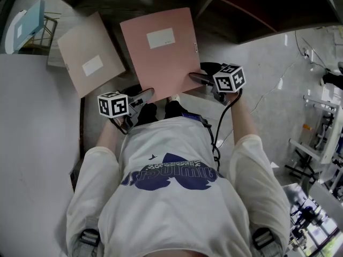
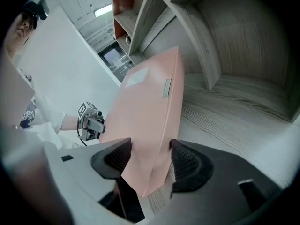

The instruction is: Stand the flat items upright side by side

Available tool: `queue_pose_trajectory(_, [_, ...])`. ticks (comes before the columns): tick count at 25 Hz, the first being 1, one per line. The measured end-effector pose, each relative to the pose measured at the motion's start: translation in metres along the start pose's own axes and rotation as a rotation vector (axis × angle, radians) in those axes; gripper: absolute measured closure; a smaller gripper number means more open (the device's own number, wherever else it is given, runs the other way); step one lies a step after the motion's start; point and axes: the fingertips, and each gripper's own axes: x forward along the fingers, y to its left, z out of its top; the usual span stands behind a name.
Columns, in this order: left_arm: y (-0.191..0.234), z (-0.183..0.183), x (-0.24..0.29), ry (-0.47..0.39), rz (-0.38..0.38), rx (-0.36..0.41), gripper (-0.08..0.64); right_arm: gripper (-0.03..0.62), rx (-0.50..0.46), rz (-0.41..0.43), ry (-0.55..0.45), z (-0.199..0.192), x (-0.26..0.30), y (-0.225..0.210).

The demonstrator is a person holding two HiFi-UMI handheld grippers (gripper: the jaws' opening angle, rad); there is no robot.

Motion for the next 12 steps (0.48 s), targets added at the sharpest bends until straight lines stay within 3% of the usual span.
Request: queue_pose_trajectory(12, [-0.008, 0.024, -0.009, -0.092, 0.072, 0.186, 0.264, 0.331, -0.167, -0.138, -0.07, 0.021, -0.003, 0.001])
